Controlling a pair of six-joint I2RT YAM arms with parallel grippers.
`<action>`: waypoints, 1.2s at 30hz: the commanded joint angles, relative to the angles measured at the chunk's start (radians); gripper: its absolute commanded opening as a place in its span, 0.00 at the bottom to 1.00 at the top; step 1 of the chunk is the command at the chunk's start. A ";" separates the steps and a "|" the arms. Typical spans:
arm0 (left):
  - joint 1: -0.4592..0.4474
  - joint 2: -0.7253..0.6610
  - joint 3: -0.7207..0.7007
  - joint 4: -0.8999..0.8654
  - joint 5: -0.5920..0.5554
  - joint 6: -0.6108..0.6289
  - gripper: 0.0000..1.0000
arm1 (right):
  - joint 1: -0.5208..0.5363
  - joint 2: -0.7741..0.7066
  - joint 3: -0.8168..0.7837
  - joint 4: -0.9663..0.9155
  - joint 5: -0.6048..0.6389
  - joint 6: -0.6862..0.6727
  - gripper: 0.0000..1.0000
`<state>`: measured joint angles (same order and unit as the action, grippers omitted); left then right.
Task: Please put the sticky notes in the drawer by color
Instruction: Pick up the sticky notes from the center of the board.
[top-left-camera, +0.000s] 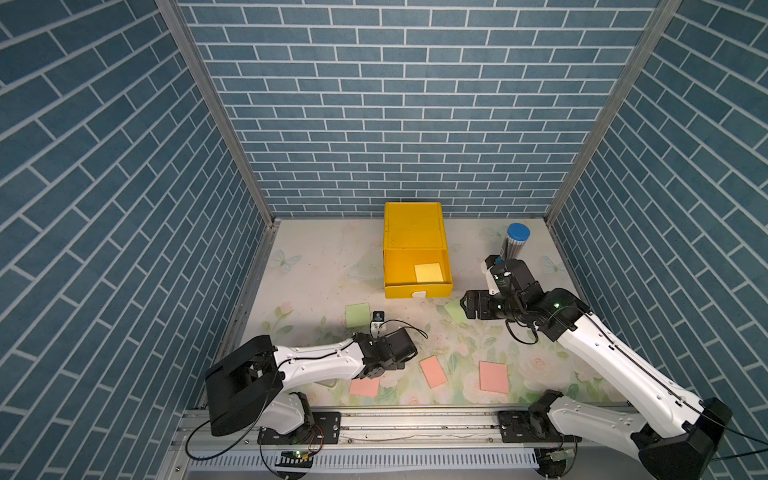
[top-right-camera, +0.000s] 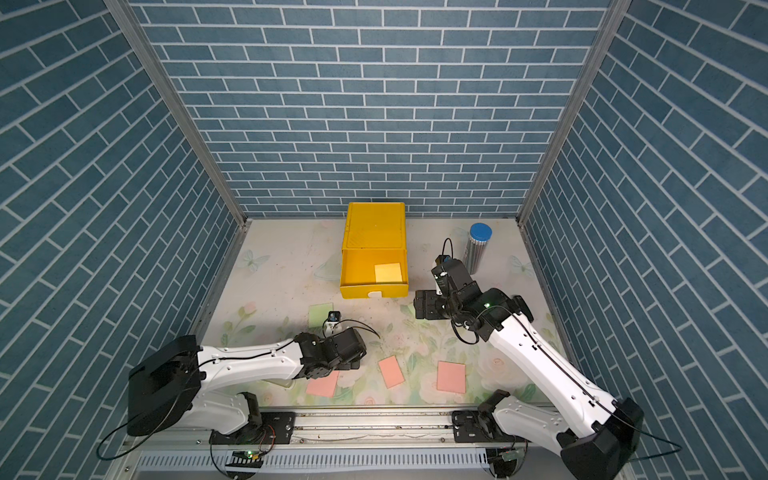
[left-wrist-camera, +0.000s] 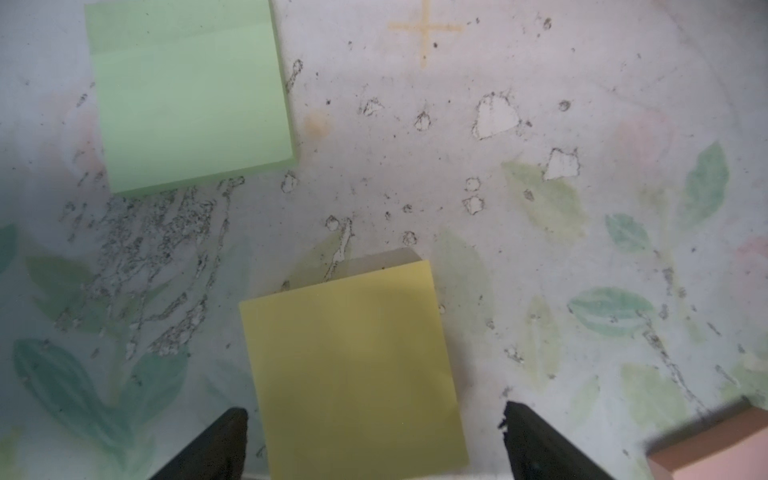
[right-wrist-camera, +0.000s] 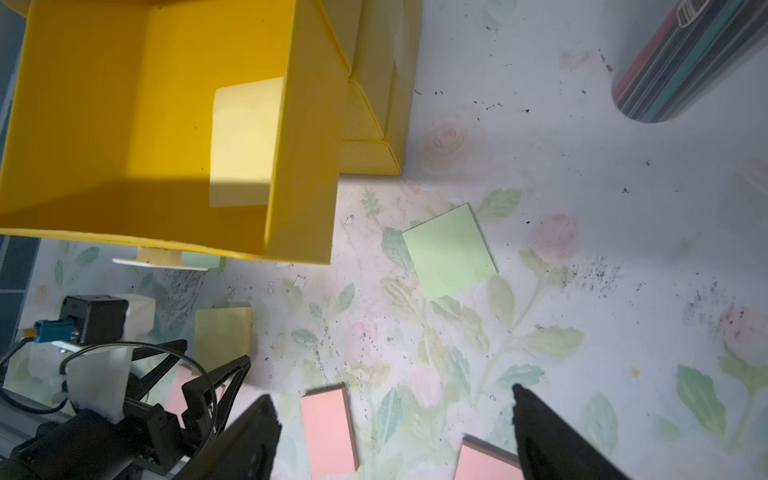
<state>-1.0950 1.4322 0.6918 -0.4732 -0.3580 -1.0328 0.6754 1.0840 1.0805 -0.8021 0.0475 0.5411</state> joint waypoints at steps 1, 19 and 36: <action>-0.004 0.028 0.011 -0.019 -0.028 -0.023 1.00 | -0.003 -0.025 -0.007 0.010 -0.003 -0.027 0.90; -0.001 0.079 -0.041 0.012 0.024 -0.011 0.90 | -0.004 -0.083 -0.113 0.037 -0.061 -0.004 0.90; -0.009 0.117 -0.053 -0.023 0.011 0.011 0.79 | -0.003 -0.107 -0.138 0.060 -0.074 -0.001 0.89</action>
<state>-1.1049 1.5200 0.6926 -0.4290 -0.3843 -1.0386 0.6735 0.9936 0.9524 -0.7502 -0.0208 0.5423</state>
